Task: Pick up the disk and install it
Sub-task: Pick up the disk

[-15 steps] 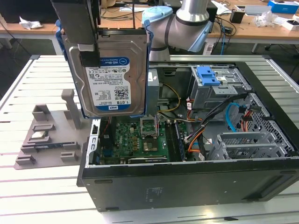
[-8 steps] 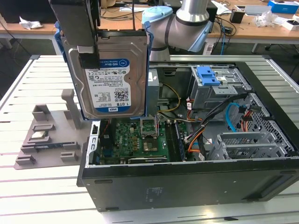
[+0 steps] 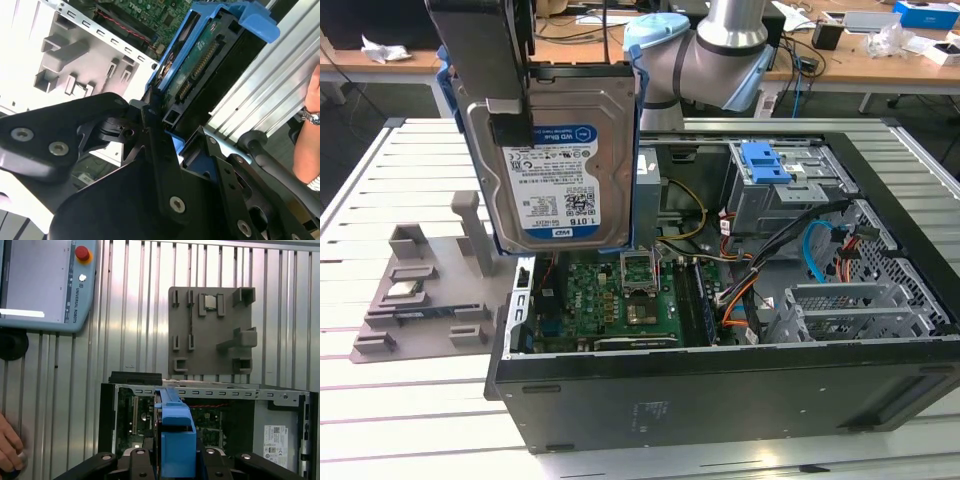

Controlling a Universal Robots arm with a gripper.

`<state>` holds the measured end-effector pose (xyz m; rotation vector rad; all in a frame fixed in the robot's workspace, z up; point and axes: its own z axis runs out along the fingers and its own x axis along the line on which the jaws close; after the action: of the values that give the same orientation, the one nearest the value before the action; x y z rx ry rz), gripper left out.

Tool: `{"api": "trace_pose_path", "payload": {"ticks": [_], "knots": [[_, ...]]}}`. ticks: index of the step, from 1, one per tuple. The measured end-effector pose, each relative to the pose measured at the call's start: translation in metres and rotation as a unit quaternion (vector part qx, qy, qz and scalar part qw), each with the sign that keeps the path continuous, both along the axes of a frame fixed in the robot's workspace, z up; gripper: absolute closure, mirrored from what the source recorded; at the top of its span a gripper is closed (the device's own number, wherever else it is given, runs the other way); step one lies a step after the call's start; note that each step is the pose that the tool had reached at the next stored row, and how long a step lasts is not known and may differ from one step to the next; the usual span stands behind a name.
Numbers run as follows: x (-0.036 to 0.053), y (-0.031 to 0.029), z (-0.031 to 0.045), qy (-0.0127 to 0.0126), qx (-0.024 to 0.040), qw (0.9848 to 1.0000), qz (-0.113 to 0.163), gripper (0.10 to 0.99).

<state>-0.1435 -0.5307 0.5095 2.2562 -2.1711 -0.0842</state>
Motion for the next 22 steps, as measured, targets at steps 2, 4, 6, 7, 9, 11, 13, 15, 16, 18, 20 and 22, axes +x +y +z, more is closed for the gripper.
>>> {"api": "trace_pose_path", "payload": {"ticks": [2, 4, 6, 7, 9, 11, 13, 15, 16, 18, 20, 22], "knots": [[-0.0001, -0.0013, -0.0001, -0.0001, 0.0039, 1.0000, 0.000, 0.718], [0.0000, -0.0013, -0.0001, -0.0001, 0.0039, 1.0000, 0.000, 0.718], [0.0000, -0.0013, 0.0000, 0.0000, 0.0038, 1.0000, 0.000, 0.718], [0.0000, -0.0013, 0.0000, 0.0000, 0.0038, 1.0000, 0.000, 0.718], [0.0000, -0.0015, -0.0001, 0.0000, 0.0035, 1.0000, 0.000, 0.718], [0.0005, -0.0037, -0.0012, 0.0000, 0.0035, 1.0000, 0.000, 0.718], [0.0018, -0.0056, -0.0023, -0.0001, 0.0036, 1.0000, 0.000, 0.718], [0.0063, -0.0061, -0.0034, 0.0000, 0.0035, 1.0000, 0.000, 0.718], [0.0074, -0.0061, -0.0037, -0.0001, 0.0036, 1.0000, 0.000, 0.718], [0.0109, -0.0061, -0.0038, -0.0001, 0.0036, 1.0000, 0.000, 0.718], [0.0129, -0.0061, -0.0039, 0.0000, 0.0035, 1.0000, 0.000, 0.718], [0.0152, -0.0061, -0.0042, -0.0001, 0.0036, 1.0000, 0.000, 0.718]]}}
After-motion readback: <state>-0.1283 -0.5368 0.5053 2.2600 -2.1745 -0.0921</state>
